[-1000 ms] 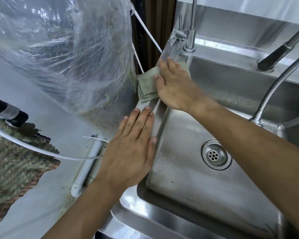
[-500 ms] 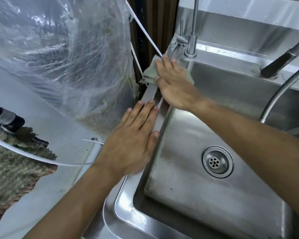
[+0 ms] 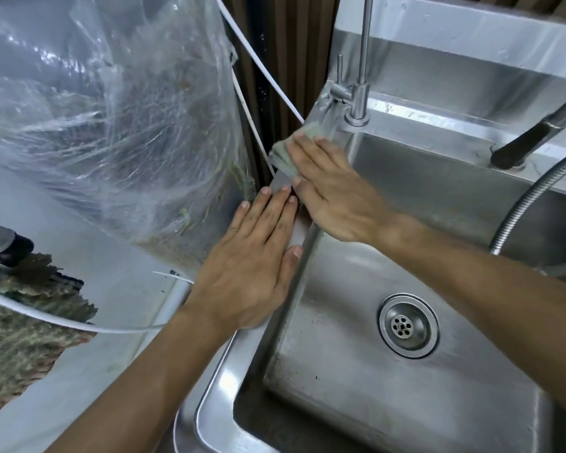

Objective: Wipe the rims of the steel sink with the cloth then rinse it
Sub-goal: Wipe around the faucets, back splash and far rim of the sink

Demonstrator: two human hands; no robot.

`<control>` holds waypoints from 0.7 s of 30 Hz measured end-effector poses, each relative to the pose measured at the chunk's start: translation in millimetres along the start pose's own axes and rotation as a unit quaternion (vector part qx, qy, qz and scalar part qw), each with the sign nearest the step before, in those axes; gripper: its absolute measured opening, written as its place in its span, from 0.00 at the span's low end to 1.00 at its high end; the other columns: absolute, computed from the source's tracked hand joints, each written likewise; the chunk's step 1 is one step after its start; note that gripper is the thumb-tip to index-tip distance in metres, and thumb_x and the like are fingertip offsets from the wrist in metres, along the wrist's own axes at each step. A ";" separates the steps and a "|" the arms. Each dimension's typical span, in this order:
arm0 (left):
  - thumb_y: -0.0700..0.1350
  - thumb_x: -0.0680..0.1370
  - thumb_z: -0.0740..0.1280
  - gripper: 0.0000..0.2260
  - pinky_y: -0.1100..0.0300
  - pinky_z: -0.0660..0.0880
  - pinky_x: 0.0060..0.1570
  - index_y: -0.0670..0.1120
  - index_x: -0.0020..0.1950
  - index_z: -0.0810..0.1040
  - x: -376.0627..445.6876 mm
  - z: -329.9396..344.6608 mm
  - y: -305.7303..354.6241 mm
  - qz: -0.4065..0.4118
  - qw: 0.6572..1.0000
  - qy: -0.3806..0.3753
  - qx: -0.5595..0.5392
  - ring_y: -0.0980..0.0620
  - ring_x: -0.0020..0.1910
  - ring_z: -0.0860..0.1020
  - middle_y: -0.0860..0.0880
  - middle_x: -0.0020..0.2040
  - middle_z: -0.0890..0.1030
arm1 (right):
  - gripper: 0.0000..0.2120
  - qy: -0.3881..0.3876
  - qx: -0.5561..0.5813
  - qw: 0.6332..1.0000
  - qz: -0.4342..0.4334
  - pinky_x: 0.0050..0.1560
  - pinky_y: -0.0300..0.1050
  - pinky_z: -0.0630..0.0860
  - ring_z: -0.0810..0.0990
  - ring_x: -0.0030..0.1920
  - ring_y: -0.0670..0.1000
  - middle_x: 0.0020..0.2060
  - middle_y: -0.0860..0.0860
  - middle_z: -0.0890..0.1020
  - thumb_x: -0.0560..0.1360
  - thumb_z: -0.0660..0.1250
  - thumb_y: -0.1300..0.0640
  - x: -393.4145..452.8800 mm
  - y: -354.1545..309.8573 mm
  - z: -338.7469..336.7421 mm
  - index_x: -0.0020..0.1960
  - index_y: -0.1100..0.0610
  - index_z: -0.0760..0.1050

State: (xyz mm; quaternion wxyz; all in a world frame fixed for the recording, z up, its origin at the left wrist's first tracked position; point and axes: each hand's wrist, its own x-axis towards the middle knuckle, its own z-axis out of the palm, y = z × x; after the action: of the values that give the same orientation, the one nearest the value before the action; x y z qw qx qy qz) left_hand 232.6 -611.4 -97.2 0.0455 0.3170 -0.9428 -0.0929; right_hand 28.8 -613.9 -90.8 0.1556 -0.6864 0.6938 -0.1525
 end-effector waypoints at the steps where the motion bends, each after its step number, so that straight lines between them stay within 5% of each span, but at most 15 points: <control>1: 0.55 0.86 0.44 0.28 0.51 0.42 0.82 0.44 0.84 0.48 -0.1 -0.1 -0.1 0.001 1.000 0.000 0.001 0.50 0.83 0.40 0.47 0.85 0.46 | 0.27 0.000 -0.033 0.998 -0.051 0.83 0.52 0.45 0.47 0.83 0.52 0.84 0.50 0.52 0.87 0.45 0.48 2.5 6.7 -5.5 0.84 0.53 0.50; 3: 0.55 0.86 0.44 0.28 0.52 0.40 0.82 0.44 0.84 0.47 -0.7 -1.1 -0.5 0.001 1.000 -0.002 -0.001 0.51 0.83 0.40 0.48 0.85 0.46 | 0.27 -0.004 -0.079 0.988 -0.131 0.83 0.55 0.52 0.54 0.82 0.55 0.81 0.54 0.60 0.87 0.46 0.47 17.6 24.6 -15.1 0.83 0.56 0.56; 6: 0.55 0.86 0.44 0.28 0.53 0.39 0.81 0.45 0.84 0.48 1.1 -2.6 -0.6 -0.003 1.000 0.000 -0.010 0.52 0.83 0.40 0.49 0.85 0.46 | 0.26 0.020 -0.048 0.995 -0.081 0.83 0.56 0.49 0.52 0.83 0.53 0.82 0.53 0.61 0.87 0.47 0.48 39.1 37.4 -14.3 0.82 0.55 0.58; 11: 0.54 0.86 0.47 0.28 0.52 0.42 0.82 0.43 0.84 0.50 0.8 -1.4 -0.5 0.002 1.000 0.006 -0.003 0.50 0.84 0.42 0.47 0.85 0.48 | 0.27 0.043 -0.024 0.998 -0.039 0.83 0.50 0.38 0.44 0.84 0.50 0.84 0.51 0.52 0.87 0.45 0.47 10.8 6.1 5.6 0.84 0.53 0.51; 14: 0.53 0.86 0.48 0.28 0.49 0.46 0.82 0.41 0.84 0.53 -2.7 1.3 0.5 0.005 1.000 0.023 0.016 0.48 0.84 0.46 0.45 0.85 0.50 | 0.26 0.032 -0.008 0.997 -0.070 0.83 0.47 0.39 0.43 0.83 0.47 0.84 0.49 0.52 0.88 0.46 0.48 -2.7 6.6 10.9 0.84 0.52 0.51; 21: 0.54 0.86 0.48 0.27 0.52 0.43 0.81 0.44 0.84 0.54 5.1 1.0 -2.9 0.003 1.000 0.019 -0.009 0.51 0.84 0.46 0.47 0.85 0.53 | 0.28 0.039 0.004 0.999 0.018 0.83 0.49 0.37 0.40 0.83 0.48 0.84 0.50 0.45 0.88 0.44 0.47 34.4 34.2 -6.5 0.85 0.54 0.45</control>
State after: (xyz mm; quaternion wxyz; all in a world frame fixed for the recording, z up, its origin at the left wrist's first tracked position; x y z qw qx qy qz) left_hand 230.2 -616.6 -98.6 0.0661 0.3158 -0.9417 -0.0949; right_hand -5.2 -647.9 -99.7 0.1343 -0.6664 0.7113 -0.1788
